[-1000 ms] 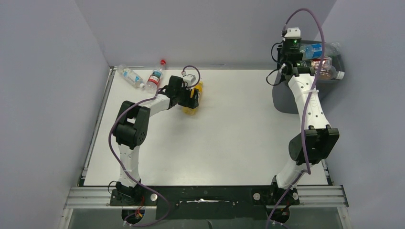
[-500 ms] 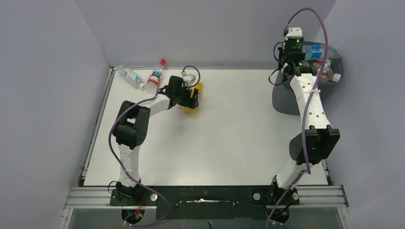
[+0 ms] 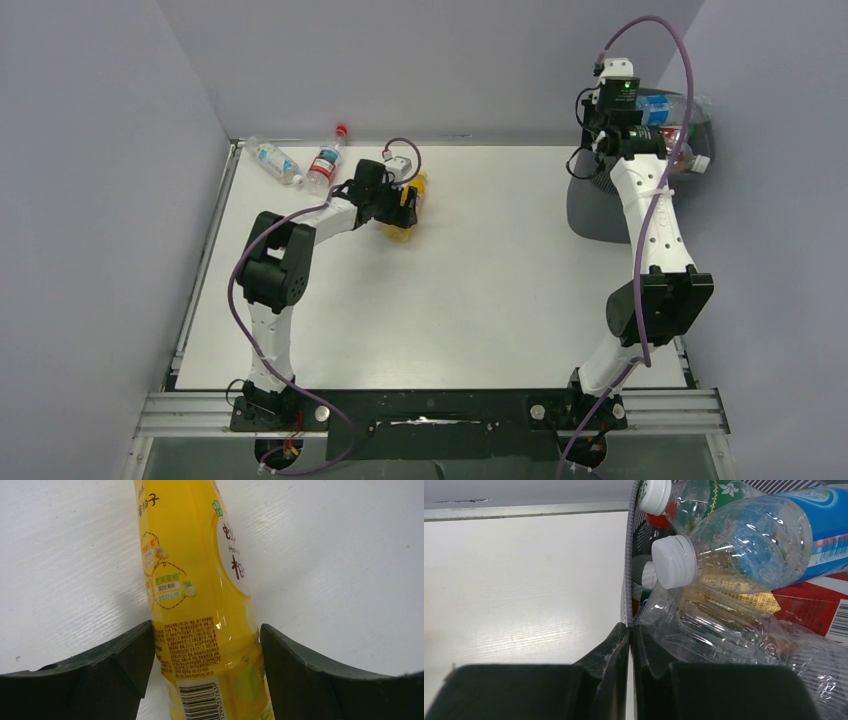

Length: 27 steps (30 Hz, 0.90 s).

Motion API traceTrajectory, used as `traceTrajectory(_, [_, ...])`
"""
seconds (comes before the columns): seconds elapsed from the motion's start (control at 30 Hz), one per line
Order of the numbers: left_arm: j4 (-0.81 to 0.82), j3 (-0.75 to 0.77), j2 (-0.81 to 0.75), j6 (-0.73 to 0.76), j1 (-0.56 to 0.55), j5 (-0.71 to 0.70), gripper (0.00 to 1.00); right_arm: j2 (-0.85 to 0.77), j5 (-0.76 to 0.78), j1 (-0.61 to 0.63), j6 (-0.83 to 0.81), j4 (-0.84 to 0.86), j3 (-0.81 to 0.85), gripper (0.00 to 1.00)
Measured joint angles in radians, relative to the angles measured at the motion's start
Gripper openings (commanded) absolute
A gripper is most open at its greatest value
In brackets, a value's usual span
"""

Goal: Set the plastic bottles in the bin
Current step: Adjust the trash bin at the center of the board.

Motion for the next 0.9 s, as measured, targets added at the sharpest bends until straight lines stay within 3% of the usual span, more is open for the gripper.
traceTrajectory(0.6, [-0.016, 0.000, -0.042, -0.003, -0.026, -0.002, 0.72, -0.037, -0.056, 0.016, 0.018, -0.068, -0.007, 0.04])
traceTrajectory(0.9, [-0.023, 0.000, -0.049, -0.010, -0.039, -0.013, 0.72, -0.071, -0.066, 0.102, 0.018, -0.148, -0.007, 0.04])
